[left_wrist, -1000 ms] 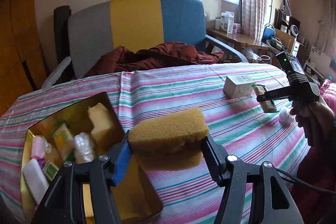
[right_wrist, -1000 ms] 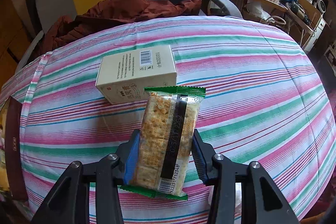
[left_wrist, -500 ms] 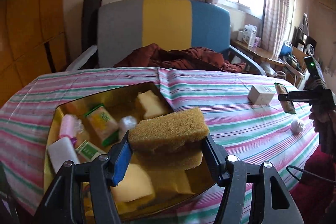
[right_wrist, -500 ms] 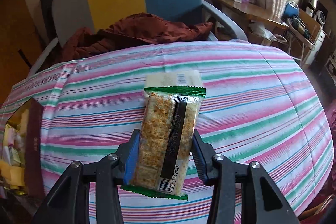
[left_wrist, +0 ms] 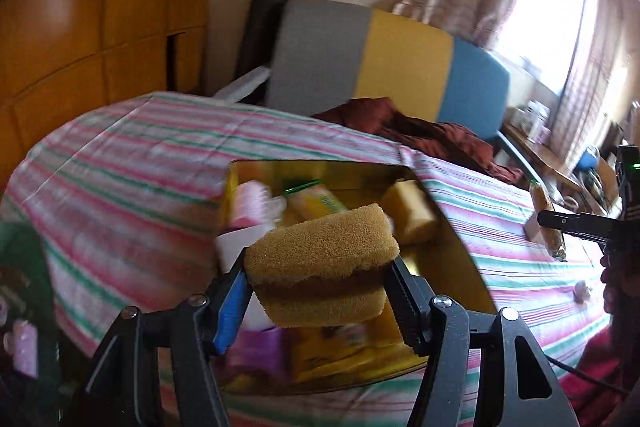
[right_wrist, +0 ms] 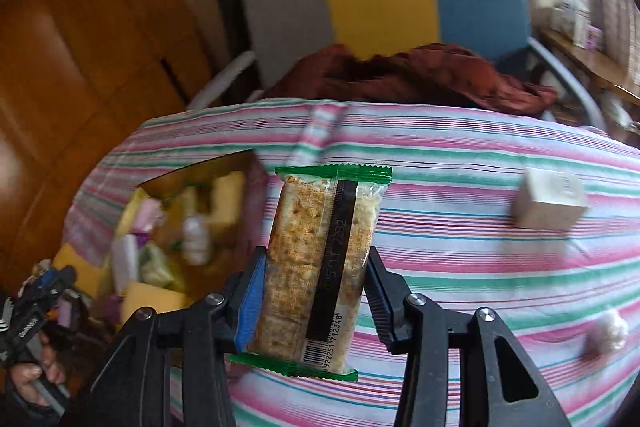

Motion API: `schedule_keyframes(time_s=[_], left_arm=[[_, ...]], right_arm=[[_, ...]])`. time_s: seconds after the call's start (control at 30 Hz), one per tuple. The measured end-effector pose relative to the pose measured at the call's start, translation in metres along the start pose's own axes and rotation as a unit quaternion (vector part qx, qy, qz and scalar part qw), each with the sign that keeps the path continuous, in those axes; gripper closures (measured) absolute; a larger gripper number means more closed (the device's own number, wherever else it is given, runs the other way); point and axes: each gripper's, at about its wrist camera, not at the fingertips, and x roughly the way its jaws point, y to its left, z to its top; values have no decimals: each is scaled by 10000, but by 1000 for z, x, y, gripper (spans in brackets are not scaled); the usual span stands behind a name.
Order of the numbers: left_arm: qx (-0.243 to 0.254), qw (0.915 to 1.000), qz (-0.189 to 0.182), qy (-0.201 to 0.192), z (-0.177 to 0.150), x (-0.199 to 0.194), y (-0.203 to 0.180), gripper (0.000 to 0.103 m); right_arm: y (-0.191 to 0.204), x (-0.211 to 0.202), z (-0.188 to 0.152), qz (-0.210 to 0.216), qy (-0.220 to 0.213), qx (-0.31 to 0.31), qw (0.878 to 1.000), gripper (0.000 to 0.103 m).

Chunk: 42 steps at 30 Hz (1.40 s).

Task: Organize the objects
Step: 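Carry both items over the gold tray and open both tools to release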

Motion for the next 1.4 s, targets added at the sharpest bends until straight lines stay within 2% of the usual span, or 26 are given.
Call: schedule_keyframes(time_s=[0.13,0.27,0.37,0.5,0.6,0.87,1.0,1.1,1.17,1.3,1.4], left_arm=[[-197,9997,-4,124,-9,-1,18,40],[-219,9995,-145,148,-14,0,18,40],[-136,9994,-270,168,-15,2,12,40],[-68,9992,-369,136,-9,7,3,40],[-37,9990,-424,131,-5,14,-3,40],[127,9977,-669,9,10,26,-30,40],[214,9960,-872,37,19,36,-49,39],[305,9948,-970,67,22,41,-63,35],[335,9944,-1001,75,22,44,-70,28],[386,9951,-905,112,18,45,-73,26],[362,9957,-840,139,16,45,-71,23]], right_arm=[[47,26,11,495,185,-259,9983,56],[91,52,25,792,300,-548,9949,56],[121,69,39,1043,239,-555,9927,54],[139,83,49,1210,233,-443,9914,54],[139,82,45,1225,239,-409,9913,54],[109,62,35,749,135,-203,9969,51],[98,53,32,582,45,-137,9982,47],[92,47,30,429,-43,-142,9990,45],[89,44,29,387,-74,-126,9991,41],[85,41,27,315,-85,-120,9994,39],[85,42,25,285,-58,-108,9995,30]])
